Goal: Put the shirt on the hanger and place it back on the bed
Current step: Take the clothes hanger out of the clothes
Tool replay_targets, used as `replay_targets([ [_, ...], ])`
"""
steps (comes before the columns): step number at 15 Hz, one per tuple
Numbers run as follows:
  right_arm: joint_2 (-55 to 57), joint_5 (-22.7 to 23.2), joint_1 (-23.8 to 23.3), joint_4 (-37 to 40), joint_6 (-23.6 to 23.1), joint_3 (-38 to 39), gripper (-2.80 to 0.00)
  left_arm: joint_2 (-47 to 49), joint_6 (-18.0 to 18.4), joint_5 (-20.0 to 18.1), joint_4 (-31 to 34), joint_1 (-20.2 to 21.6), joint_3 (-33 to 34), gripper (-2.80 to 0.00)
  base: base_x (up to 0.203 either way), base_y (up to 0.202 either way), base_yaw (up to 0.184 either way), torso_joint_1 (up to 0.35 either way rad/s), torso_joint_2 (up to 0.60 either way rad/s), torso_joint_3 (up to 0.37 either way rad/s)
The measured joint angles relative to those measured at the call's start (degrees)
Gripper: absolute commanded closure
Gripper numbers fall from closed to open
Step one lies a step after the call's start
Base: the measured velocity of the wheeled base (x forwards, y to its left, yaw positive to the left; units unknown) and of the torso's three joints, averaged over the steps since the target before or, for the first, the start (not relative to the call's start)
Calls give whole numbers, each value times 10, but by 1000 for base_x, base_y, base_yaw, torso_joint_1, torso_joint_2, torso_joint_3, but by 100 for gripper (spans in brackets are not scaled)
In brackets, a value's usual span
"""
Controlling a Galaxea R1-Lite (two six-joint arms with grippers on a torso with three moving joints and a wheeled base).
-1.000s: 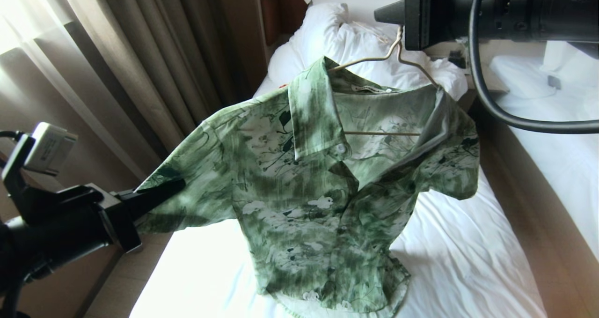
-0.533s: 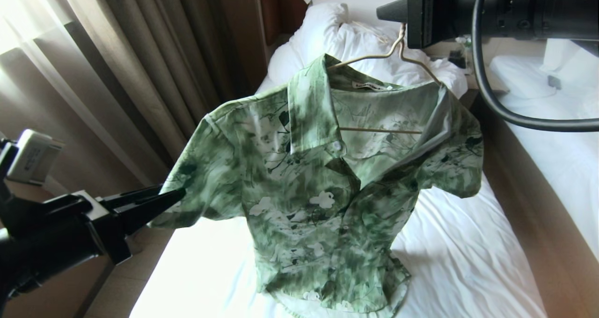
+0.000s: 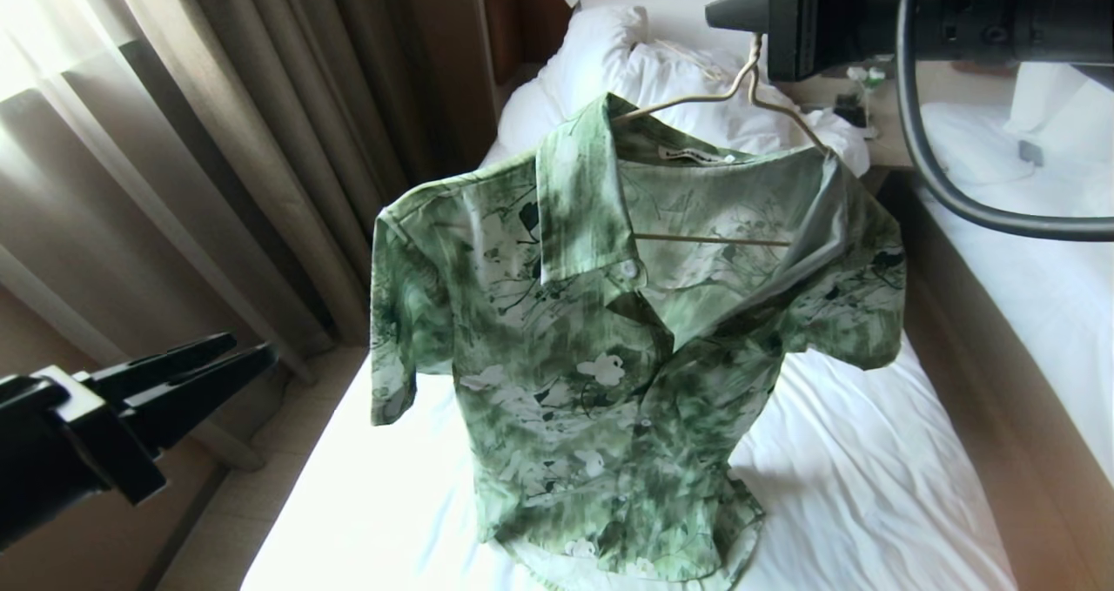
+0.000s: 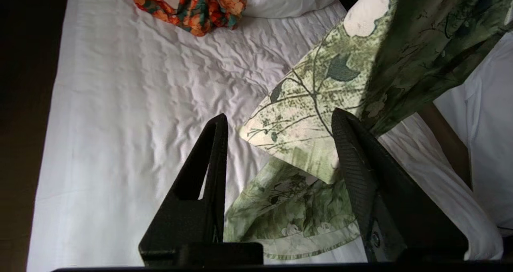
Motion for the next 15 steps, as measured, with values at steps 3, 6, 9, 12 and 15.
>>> replay_targets([
  [3, -3, -2, -1, 3, 0, 0, 0, -60, -12, 4, 66, 37, 2, 0, 0, 0, 0, 0, 0, 0],
  [6, -8, -12, -3, 3, 1, 0, 0, -127, -34, 14, 139, 60, 4, 0, 0, 0, 0, 0, 0, 0],
  [9, -15, -22, -5, 1, 2, -1, 0, -202, -37, 52, 195, 68, 5, 0, 0, 0, 0, 0, 0, 0],
  [12, -21, -23, -5, 1, 4, -2, 0, -268, -38, 85, 258, 69, 9, 0, 0, 0, 0, 0, 0, 0],
  [15, -24, -23, -5, 0, 4, -2, 0, -331, -39, 98, 303, 69, 23, 0, 0, 0, 0, 0, 0, 0],
])
